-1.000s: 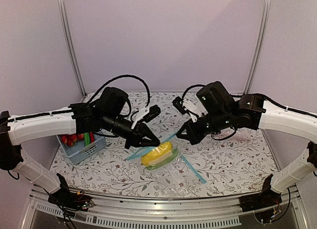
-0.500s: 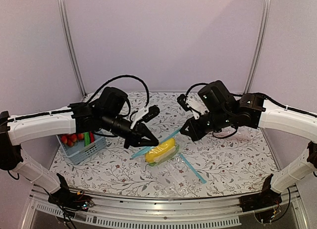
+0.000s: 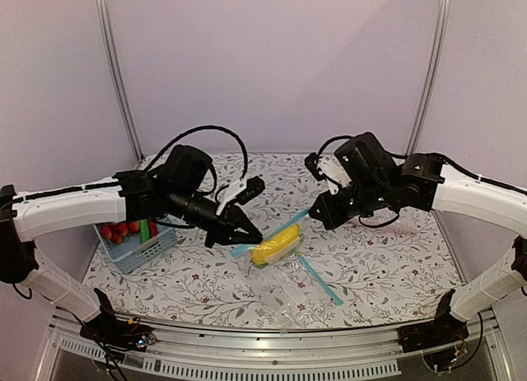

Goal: Place the food in the zip-top bag and seal the zipper
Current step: Zip the zipper of the food storage bag.

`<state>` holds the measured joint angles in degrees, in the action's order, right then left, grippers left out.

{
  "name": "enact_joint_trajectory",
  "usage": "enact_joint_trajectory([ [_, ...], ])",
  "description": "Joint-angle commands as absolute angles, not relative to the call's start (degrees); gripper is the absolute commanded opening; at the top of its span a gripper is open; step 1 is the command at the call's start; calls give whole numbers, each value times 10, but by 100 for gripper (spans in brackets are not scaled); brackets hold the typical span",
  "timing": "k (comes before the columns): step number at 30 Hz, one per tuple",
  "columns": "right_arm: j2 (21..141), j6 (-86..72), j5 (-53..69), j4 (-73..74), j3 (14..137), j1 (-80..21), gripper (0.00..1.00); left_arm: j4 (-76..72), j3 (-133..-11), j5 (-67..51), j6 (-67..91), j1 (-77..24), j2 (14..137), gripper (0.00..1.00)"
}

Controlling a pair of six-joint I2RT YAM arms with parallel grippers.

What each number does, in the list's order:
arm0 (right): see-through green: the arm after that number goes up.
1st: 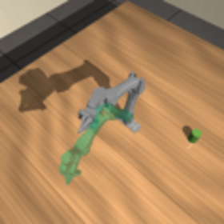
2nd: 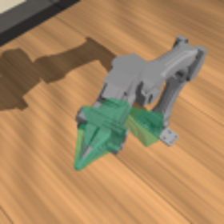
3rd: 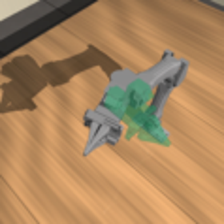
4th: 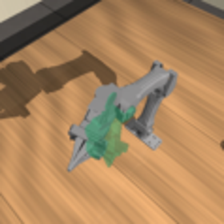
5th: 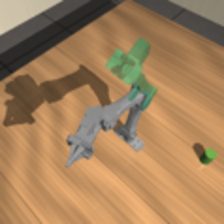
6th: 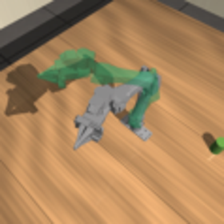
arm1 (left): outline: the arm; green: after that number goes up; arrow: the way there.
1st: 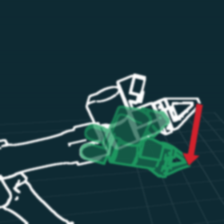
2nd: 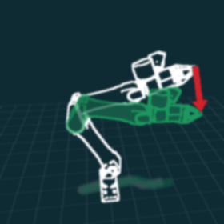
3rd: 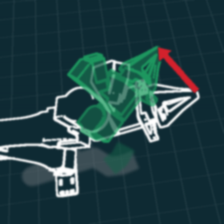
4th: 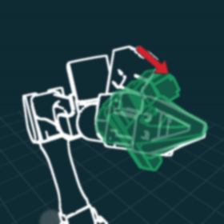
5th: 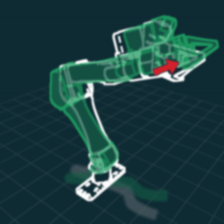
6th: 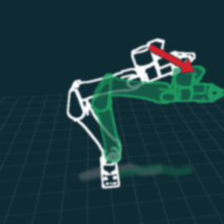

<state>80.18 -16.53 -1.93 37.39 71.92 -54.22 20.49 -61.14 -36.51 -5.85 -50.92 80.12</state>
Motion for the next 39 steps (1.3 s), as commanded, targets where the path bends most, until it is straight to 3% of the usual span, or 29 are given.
enact_joint_trajectory([
  [1,783,-176,-91,396,712,-518,0,253,-607,-388,-67,-505,784,0],
  [23,767,-174,-125,422,711,-511,0,257,-604,-363,-71,-499,783,0],
  [39,742,-165,-91,433,714,-510,0,249,-593,-266,-67,-494,767,0],
])
